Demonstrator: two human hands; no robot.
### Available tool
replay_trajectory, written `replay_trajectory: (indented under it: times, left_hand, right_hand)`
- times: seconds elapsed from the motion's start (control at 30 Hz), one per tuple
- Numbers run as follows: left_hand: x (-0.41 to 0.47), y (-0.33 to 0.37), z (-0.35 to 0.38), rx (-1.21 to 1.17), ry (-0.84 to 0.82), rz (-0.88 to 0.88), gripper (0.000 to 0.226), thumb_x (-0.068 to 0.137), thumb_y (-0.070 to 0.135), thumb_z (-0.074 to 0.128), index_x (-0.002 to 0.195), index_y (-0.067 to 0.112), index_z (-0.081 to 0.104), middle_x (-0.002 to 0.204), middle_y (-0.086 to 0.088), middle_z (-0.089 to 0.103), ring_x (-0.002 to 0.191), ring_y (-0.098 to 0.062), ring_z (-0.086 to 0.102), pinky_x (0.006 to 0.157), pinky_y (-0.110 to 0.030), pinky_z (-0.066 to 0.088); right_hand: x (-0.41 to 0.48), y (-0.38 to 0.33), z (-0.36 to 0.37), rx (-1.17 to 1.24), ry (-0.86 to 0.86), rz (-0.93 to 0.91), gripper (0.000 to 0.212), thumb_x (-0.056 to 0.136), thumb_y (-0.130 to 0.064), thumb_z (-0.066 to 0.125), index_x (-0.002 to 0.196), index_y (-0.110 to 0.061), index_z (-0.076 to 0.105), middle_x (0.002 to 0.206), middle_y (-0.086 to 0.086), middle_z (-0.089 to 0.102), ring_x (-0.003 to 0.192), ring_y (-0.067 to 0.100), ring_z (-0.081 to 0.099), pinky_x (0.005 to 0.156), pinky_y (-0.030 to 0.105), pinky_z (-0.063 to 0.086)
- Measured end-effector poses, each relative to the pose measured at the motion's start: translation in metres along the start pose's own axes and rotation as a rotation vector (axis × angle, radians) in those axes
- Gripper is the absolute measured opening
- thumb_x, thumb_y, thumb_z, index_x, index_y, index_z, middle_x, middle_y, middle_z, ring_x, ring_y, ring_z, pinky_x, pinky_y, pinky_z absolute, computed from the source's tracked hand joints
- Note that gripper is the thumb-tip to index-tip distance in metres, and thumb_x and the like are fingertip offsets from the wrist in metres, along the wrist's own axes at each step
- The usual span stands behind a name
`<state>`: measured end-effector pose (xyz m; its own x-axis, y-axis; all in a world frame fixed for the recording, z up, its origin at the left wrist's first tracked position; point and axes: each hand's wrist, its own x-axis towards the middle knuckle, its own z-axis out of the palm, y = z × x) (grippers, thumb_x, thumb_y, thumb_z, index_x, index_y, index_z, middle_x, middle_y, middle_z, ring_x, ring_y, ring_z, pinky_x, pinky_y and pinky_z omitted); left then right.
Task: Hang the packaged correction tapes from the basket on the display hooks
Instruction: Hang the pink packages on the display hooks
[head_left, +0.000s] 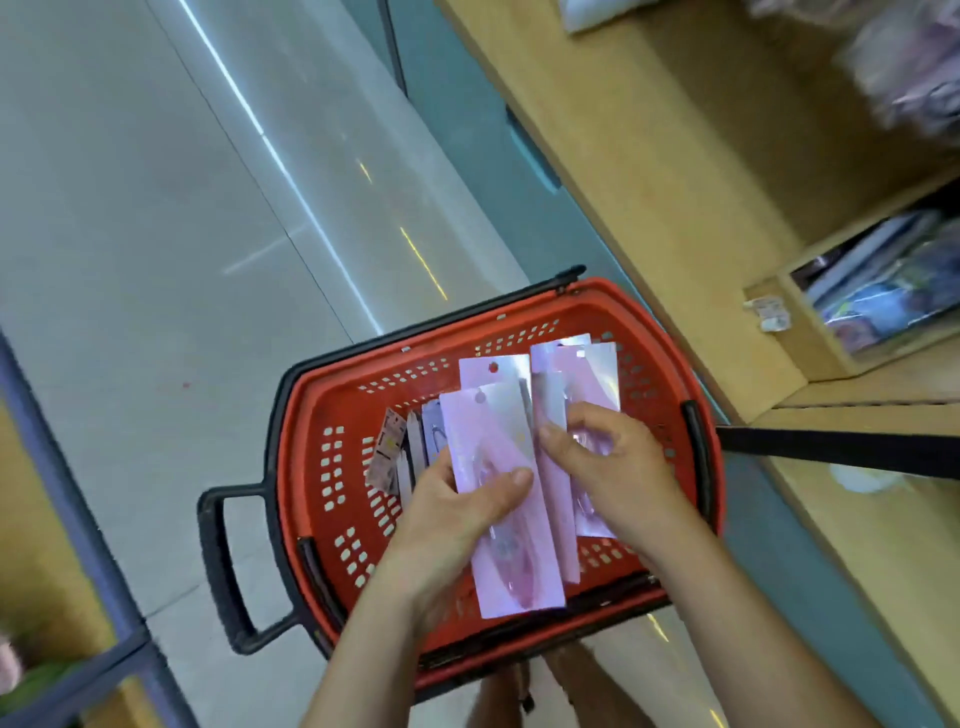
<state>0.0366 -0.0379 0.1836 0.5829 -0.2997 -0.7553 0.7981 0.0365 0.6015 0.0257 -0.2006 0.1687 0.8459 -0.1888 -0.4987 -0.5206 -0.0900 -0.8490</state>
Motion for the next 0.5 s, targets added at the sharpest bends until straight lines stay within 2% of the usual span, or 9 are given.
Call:
replay_trajectory:
  times: [0.07,0.13,0.2,0.27,0.33,0.4,0.43,0.5]
  left_hand:
    - [-0.036,0.023,0.012,0.075,-0.008,0.062,0.051,0.069,0.026,0.08,0.117,0.013,0.066,0.109,-0.01,0.074,0.103,-0.03,0.07,0.089,-0.043,0.056]
    - [-0.069,0.045,0.021,0.097,0.013,0.12,0.047,0.068,0.021,0.078,0.112,0.013,0.067,0.104,-0.009,0.075,0.096,-0.027,0.072,0.08,-0.036,0.058]
    - [-0.098,0.067,0.027,0.072,0.067,0.147,0.042,0.067,0.018,0.073,0.108,0.011,0.068,0.098,-0.009,0.076,0.087,-0.023,0.073,0.072,-0.03,0.057]
    - [-0.123,0.085,0.026,-0.012,0.106,0.147,0.043,0.067,0.02,0.072,0.108,0.009,0.069,0.097,-0.012,0.075,0.085,-0.026,0.071,0.076,-0.037,0.057]
    - [-0.147,0.105,0.023,-0.072,0.131,0.154,0.042,0.067,0.024,0.07,0.107,0.011,0.07,0.096,-0.014,0.075,0.086,-0.029,0.07,0.087,-0.044,0.055]
    - [-0.172,0.123,0.022,-0.081,0.112,0.15,0.048,0.068,0.028,0.071,0.114,0.012,0.068,0.102,-0.018,0.074,0.095,-0.036,0.07,0.096,-0.054,0.051]
    - [-0.185,0.132,0.024,-0.07,0.074,0.157,0.053,0.069,0.029,0.073,0.119,0.013,0.065,0.108,-0.02,0.072,0.102,-0.04,0.068,0.098,-0.058,0.049]
    - [-0.208,0.148,0.033,-0.02,-0.031,0.205,0.065,0.068,0.033,0.076,0.128,0.015,0.06,0.117,-0.021,0.069,0.111,-0.042,0.064,0.101,-0.061,0.046]
  right_hand:
    - [-0.021,-0.035,-0.003,-0.007,0.028,-0.025,0.024,0.091,-0.025,0.069,0.069,-0.016,0.066,0.06,-0.008,0.058,0.061,0.0,0.05,0.067,0.026,0.039]
    - [-0.044,-0.069,-0.005,0.004,0.039,-0.04,0.029,0.096,-0.017,0.063,0.067,-0.022,0.065,0.059,-0.013,0.057,0.057,-0.001,0.049,0.062,0.021,0.039]
    - [-0.067,-0.101,-0.007,0.055,0.065,-0.086,0.027,0.096,-0.01,0.061,0.07,-0.016,0.065,0.061,-0.01,0.056,0.057,-0.001,0.051,0.06,0.017,0.04]
    - [-0.092,-0.13,-0.011,0.107,0.108,-0.123,0.023,0.094,-0.003,0.061,0.077,-0.015,0.069,0.072,-0.013,0.066,0.073,-0.007,0.059,0.074,0.009,0.042]
    - [-0.12,-0.16,-0.016,0.141,0.137,-0.151,0.025,0.092,-0.001,0.064,0.085,-0.023,0.073,0.086,-0.021,0.072,0.091,-0.014,0.061,0.085,0.005,0.039]
    - [-0.148,-0.18,-0.023,0.11,0.169,-0.184,0.04,0.091,-0.004,0.067,0.104,-0.041,0.07,0.116,-0.025,0.068,0.116,-0.015,0.053,0.099,0.008,0.036]
    - [-0.163,-0.192,-0.027,0.1,0.185,-0.207,0.052,0.09,-0.007,0.07,0.116,-0.05,0.061,0.129,-0.033,0.057,0.126,-0.017,0.044,0.103,0.007,0.032]
    - [-0.194,-0.214,-0.035,0.096,0.226,-0.26,0.082,0.085,-0.015,0.077,0.137,-0.058,0.031,0.134,-0.054,0.033,0.131,-0.024,0.03,0.103,0.003,0.029]
